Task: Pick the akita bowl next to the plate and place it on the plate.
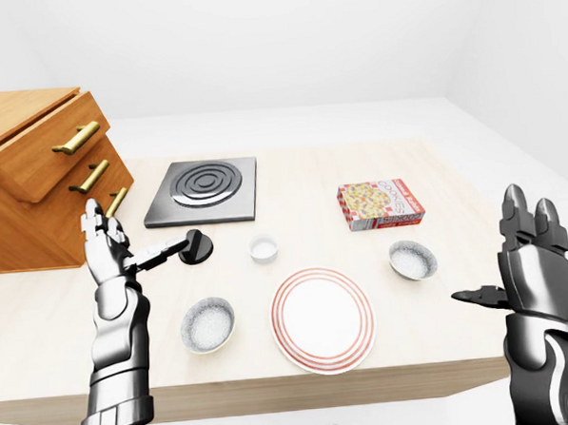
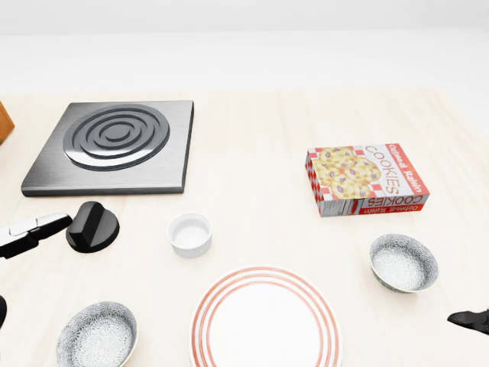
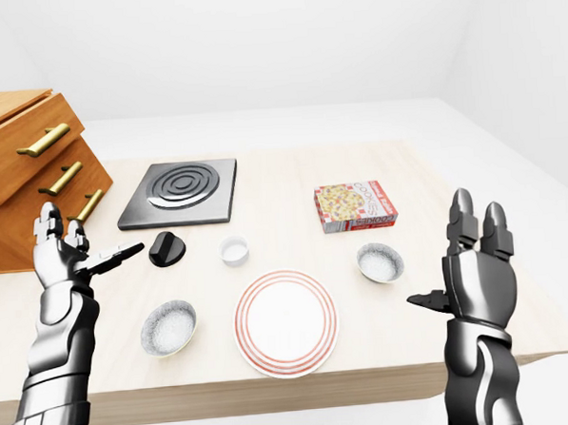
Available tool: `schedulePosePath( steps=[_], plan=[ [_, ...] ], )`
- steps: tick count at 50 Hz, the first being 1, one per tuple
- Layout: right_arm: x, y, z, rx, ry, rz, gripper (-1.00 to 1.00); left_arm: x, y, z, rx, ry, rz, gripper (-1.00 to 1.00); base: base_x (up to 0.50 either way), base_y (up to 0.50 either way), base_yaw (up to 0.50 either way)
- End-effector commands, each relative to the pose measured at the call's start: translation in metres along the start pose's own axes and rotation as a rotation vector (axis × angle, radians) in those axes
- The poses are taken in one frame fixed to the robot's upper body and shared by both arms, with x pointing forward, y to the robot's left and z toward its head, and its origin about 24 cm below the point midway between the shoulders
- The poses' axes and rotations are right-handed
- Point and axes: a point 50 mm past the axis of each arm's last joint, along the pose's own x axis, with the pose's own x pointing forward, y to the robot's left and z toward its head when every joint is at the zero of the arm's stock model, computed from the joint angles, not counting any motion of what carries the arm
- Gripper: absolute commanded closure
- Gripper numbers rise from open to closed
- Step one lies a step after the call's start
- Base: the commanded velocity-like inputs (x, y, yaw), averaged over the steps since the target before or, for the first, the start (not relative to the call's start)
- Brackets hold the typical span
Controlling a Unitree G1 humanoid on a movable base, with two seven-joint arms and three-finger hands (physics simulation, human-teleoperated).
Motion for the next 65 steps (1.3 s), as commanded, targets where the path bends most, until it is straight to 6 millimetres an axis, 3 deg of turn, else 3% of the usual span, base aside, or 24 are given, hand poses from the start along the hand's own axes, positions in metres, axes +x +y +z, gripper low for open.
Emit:
schedulePosePath(
  steps=[1,12,30,41,49,65],
  plan=[
    [0.002,0.014,0.016,-0.079,-0.076,-0.057,-1.0,0.0,0.0,-0.001,0.001,0.0,-0.002,-1.0,0.0,0.0,0.0],
    [0.004,0.016,0.032,-0.118,-0.15,-0.127,-1.0,0.0,-0.001,0.0,0.001,0.0,-0.003,-1.0,0.0,0.0,0.0],
    [-0.009,0.03,0.038,-0.179,-0.194,-0.155,-1.0,0.0,0.0,0.0,-0.004,0.004,-0.002,-1.0,0.0,0.0,0.0],
    [-0.016,0.035,0.03,-0.195,-0.175,-0.13,-1.0,0.0,0.0,-0.001,-0.01,0.011,0.0,-1.0,0.0,0.0,0.0],
    [-0.011,0.023,0.025,-0.2,-0.151,-0.16,-1.0,0.0,0.0,-0.002,-0.015,0.016,-0.001,-1.0,0.0,0.0,0.0],
    [-0.015,0.039,0.019,-0.223,-0.153,-0.139,-1.0,0.0,0.0,-0.001,-0.014,0.017,-0.001,-1.0,0.0,0.0,0.0]
  ],
)
